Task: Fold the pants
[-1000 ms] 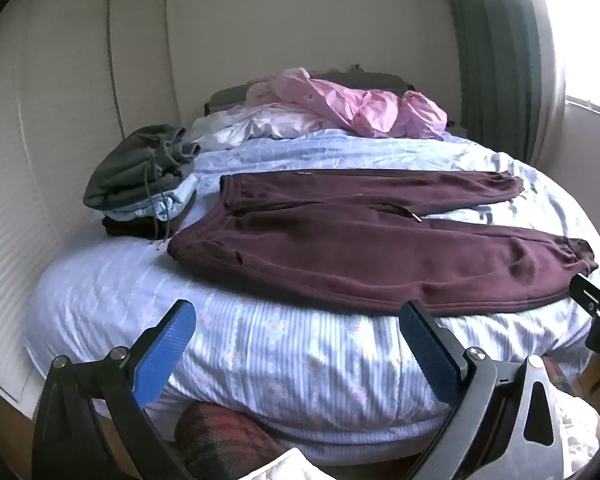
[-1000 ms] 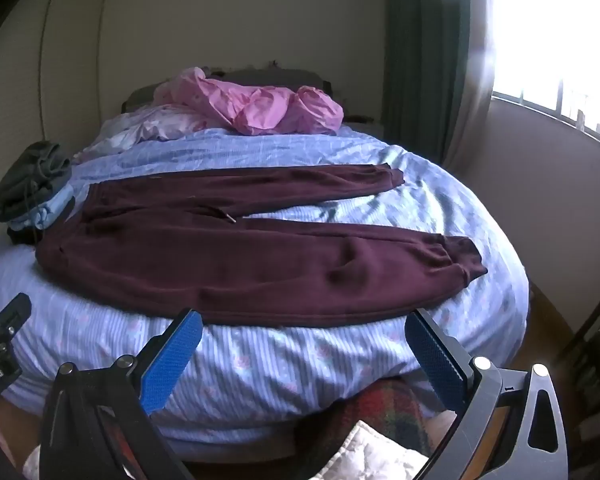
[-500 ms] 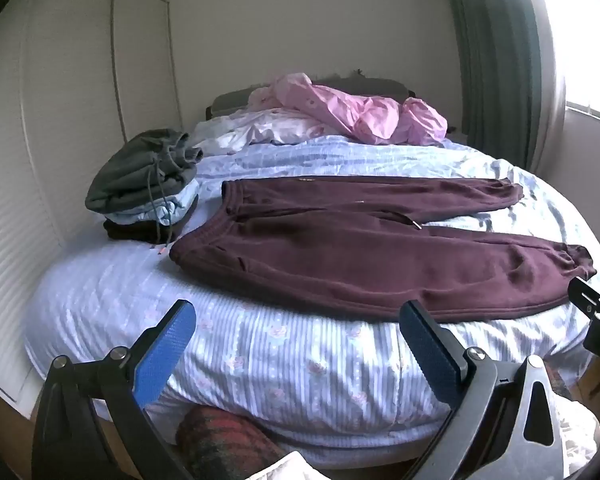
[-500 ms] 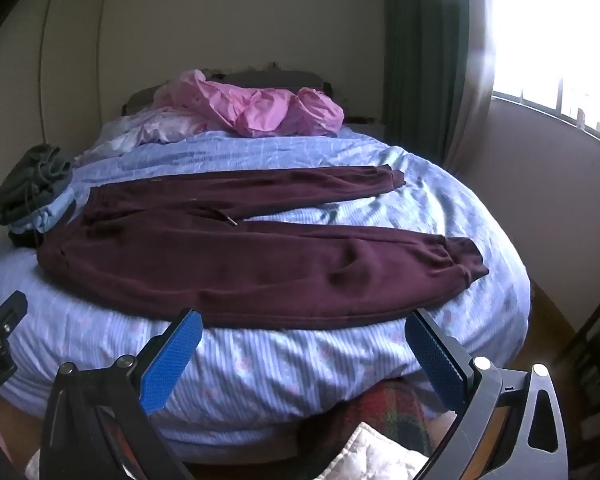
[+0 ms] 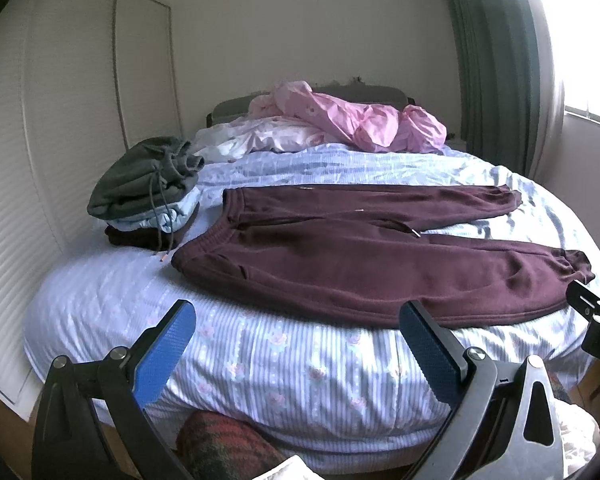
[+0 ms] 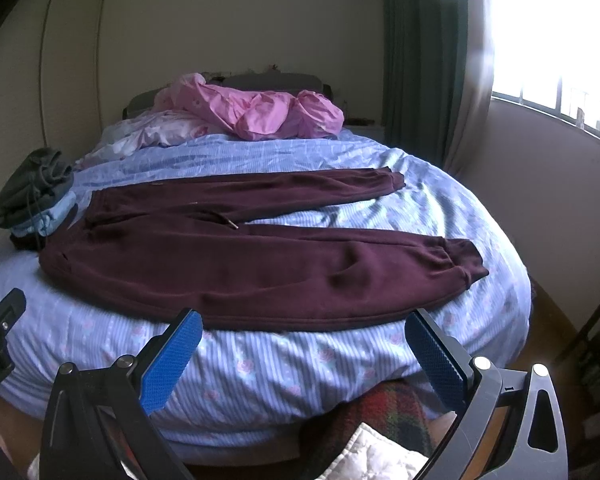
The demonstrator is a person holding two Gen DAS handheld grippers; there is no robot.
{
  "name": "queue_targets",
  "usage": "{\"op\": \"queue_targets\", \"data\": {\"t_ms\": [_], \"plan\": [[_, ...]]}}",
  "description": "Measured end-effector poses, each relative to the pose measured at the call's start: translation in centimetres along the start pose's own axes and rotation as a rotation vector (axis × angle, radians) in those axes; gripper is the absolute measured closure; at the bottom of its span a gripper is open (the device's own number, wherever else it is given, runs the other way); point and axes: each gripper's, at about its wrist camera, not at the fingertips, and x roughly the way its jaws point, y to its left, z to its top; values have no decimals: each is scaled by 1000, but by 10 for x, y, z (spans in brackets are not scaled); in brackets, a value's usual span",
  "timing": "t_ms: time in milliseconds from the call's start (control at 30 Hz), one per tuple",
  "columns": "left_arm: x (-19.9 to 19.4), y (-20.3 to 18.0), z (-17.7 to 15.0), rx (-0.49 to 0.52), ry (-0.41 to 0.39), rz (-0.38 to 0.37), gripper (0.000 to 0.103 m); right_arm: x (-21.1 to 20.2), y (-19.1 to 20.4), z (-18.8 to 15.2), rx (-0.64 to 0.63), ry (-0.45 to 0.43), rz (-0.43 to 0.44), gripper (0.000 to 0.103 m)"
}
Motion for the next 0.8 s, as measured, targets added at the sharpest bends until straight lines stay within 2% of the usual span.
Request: {"op": "queue_targets", "data": {"t_ms": [800], "plan": [[-8,2,7,4,-26,-4,0,-4,-4,3,7,-12,4,0]]}}
